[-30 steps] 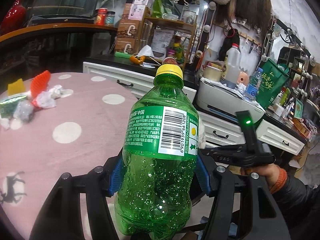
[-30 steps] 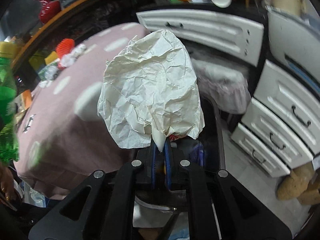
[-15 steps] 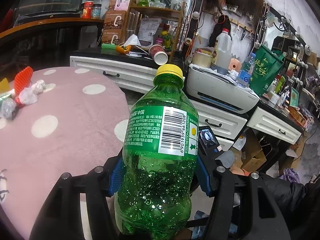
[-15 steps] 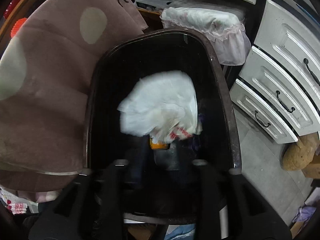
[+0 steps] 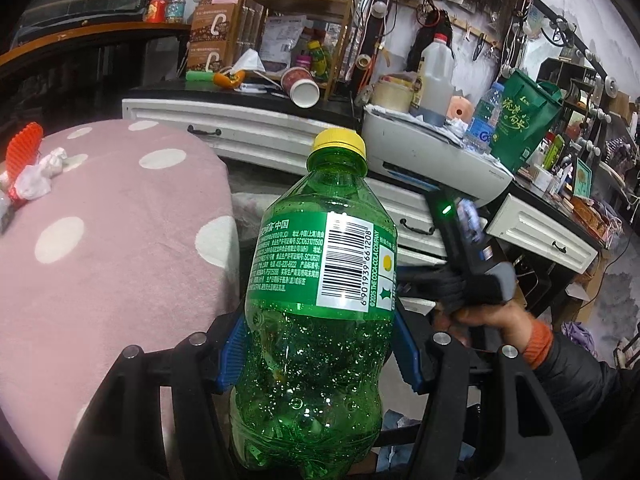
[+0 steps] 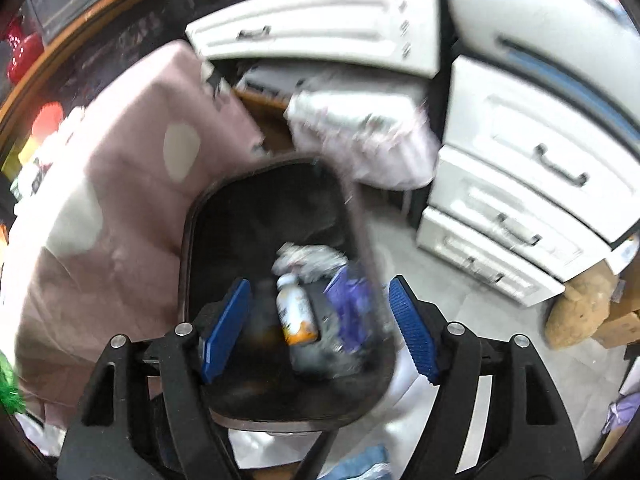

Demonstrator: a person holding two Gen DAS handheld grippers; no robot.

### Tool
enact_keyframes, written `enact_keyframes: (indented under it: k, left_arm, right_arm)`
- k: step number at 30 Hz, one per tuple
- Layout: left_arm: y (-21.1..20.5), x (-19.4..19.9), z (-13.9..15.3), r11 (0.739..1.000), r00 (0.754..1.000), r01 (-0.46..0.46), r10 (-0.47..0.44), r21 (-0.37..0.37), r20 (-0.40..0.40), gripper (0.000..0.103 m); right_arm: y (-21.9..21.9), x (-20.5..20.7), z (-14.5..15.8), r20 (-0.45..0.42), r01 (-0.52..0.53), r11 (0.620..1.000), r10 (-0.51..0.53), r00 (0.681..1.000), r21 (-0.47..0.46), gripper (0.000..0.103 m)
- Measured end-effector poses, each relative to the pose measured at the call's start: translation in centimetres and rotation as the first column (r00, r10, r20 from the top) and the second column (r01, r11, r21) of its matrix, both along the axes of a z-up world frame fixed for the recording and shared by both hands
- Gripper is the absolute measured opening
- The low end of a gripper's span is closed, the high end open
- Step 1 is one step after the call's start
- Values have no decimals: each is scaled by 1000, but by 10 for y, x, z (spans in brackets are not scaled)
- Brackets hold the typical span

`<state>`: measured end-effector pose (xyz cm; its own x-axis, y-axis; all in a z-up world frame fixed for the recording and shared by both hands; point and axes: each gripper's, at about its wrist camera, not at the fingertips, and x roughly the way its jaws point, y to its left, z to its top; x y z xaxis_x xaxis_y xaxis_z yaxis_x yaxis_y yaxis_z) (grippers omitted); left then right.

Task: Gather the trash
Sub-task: 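Lower the green soda bottle into the black bin and open the left tool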

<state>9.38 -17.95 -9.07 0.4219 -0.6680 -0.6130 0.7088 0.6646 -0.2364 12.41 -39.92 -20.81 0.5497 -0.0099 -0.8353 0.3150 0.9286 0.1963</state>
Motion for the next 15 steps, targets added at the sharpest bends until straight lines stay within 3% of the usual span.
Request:
enact_keyframes:
  k: [4, 7, 15]
  left_arm:
    - [-15, 12, -14, 999, 998, 27, -26, 22, -58, 60]
    - [-31, 24, -27, 997, 995, 46, -41, 54, -91, 60]
    - [-85, 51, -66, 983, 985, 86, -59, 165, -164, 60]
  right_arm:
    - [-14, -14, 31, 74, 63, 997, -59, 995, -53, 77]
    - [-23, -25, 48, 122, 98, 994, -92, 988, -43, 78]
    - [-25, -38, 67, 180, 110, 993, -99, 979, -52, 79]
